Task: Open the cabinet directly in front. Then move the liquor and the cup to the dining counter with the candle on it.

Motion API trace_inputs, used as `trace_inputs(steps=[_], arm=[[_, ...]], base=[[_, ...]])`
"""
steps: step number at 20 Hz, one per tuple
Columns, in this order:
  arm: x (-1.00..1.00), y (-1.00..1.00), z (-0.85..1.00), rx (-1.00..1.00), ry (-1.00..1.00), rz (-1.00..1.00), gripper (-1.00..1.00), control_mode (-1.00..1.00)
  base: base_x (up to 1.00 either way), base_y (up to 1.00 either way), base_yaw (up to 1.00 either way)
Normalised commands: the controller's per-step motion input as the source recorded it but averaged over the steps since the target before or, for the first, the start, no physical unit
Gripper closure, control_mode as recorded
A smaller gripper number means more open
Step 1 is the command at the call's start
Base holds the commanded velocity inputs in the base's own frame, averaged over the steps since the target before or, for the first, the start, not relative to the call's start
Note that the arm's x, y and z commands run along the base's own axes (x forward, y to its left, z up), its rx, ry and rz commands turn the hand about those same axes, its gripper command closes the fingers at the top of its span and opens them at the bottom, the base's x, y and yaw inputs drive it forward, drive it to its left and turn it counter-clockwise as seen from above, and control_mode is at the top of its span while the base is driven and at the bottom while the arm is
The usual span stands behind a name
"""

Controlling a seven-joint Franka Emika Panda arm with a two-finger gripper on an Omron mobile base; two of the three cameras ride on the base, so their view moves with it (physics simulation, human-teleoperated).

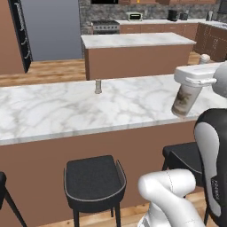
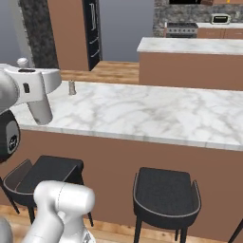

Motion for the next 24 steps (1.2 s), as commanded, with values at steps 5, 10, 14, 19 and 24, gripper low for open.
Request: trace_inputs(steps=[5, 10, 14, 19, 24], arm=[[0.71, 0.0, 0.0, 0.0, 0.01, 0.0, 1.0, -1.0], [0.51, -0.01, -0.04, 0.0, 0.01, 0.0, 1.0, -1.0], [0.35, 0.0, -0.1, 0.0, 0.0, 0.0, 1.0, -1.0], [0.35, 0.02, -0.03, 0.0, 0.0, 0.0, 1.0, -1.0], [0.25, 0.21, -0.05, 0.0, 0.0, 0.0, 1.0, -1.0]], base=[[0.0, 0.0, 0.0], [0.0, 0.0, 0.0], [0.0, 0.0, 0.0], [0.0, 0.0, 0.0], [0.0, 0.0, 0.0]])
